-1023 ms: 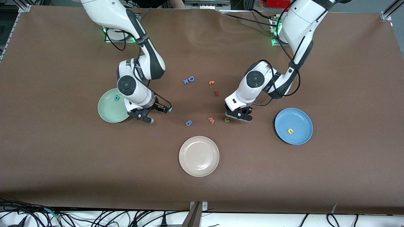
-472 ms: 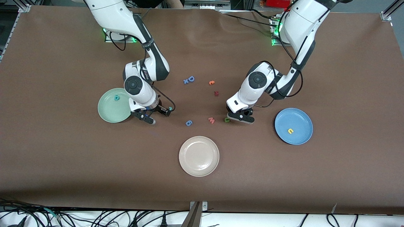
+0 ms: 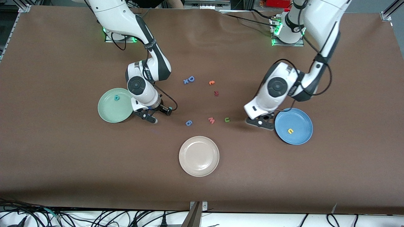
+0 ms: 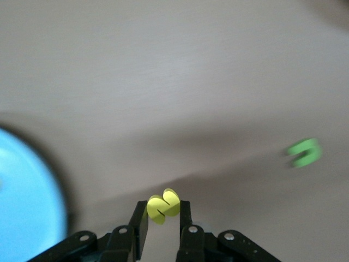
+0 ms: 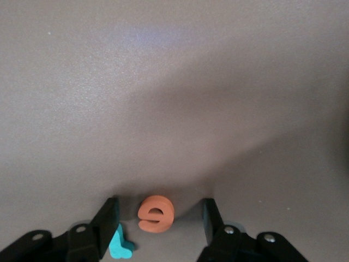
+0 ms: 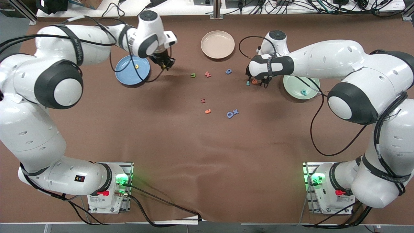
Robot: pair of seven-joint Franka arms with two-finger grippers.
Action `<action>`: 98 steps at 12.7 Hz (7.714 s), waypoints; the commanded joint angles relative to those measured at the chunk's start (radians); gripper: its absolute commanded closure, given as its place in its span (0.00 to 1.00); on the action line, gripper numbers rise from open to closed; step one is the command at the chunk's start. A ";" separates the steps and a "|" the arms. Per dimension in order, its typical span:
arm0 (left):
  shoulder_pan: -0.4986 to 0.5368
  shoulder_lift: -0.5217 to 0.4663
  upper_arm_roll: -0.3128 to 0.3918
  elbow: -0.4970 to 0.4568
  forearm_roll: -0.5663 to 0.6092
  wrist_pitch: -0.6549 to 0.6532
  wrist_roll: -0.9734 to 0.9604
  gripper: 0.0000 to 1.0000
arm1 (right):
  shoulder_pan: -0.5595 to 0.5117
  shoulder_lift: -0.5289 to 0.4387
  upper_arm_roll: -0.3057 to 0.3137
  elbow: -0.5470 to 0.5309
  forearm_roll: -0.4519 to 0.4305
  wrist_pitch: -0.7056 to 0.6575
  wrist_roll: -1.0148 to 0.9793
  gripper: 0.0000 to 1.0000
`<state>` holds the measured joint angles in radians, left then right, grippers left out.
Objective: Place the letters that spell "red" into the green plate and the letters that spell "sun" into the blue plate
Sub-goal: 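Carry z to the blue plate while the right gripper grasps orange 9, then release 9 onto green plate while the left gripper releases z onto blue plate, then grasp the green u with the left gripper while the right gripper reaches teal L, then carry green u to the blue plate while the right gripper grasps teal L, then release L onto green plate while the left gripper releases u onto blue plate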
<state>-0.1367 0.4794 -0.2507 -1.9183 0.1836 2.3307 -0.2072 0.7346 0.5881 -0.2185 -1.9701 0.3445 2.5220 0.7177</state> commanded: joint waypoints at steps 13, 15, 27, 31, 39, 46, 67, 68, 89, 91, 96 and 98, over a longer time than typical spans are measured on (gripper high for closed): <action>0.272 0.035 -0.016 -0.050 -0.113 -0.030 0.316 0.00 | 0.014 -0.017 -0.016 -0.004 0.013 -0.021 -0.010 0.82; 0.272 0.035 -0.016 -0.047 -0.113 -0.034 0.316 0.00 | 0.014 -0.056 -0.067 0.005 0.010 -0.125 -0.067 0.82; 0.044 -0.013 -0.065 0.056 -0.099 -0.169 -0.051 0.00 | 0.000 -0.107 -0.329 -0.087 0.014 -0.424 -0.559 0.80; -0.099 0.030 -0.064 0.055 -0.003 -0.068 -0.335 0.00 | -0.006 -0.064 -0.329 -0.096 0.016 -0.416 -0.596 0.77; -0.164 0.174 -0.061 0.099 0.145 0.159 -0.485 0.00 | 0.014 -0.120 -0.315 -0.046 0.017 -0.434 -0.496 0.01; -0.166 0.249 -0.061 0.156 0.146 0.249 -0.479 0.10 | 0.039 -0.058 -0.141 0.140 0.019 -0.413 -0.117 0.01; 0.072 0.111 -0.067 0.254 0.038 -0.178 0.013 0.96 | 0.135 0.082 -0.068 0.131 0.019 -0.146 0.082 0.81; 0.116 0.108 -0.067 0.249 0.018 -0.191 0.101 0.96 | 0.135 0.082 -0.068 0.129 0.019 -0.146 0.082 0.87; 0.421 0.002 -0.199 0.171 -0.099 -0.327 0.505 0.00 | 0.053 -0.024 -0.484 0.067 0.016 -0.568 -0.700 0.88; 0.385 -0.014 -0.200 0.238 -0.099 -0.407 0.462 0.00 | -0.012 0.016 -0.482 0.050 0.019 -0.552 -0.806 0.88; 0.309 -0.062 -0.200 0.496 -0.099 -0.750 0.292 0.00 | -0.075 0.085 -0.472 0.045 0.097 -0.540 -0.920 0.87; 0.292 -0.129 -0.181 0.533 -0.113 -0.798 0.255 0.00 | -0.075 0.090 -0.472 0.045 0.103 -0.540 -0.920 0.70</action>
<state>0.1720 0.4044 -0.4594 -1.4222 0.0997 1.5832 0.0781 0.6587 0.6735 -0.6911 -1.9249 0.4227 1.9757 -0.1811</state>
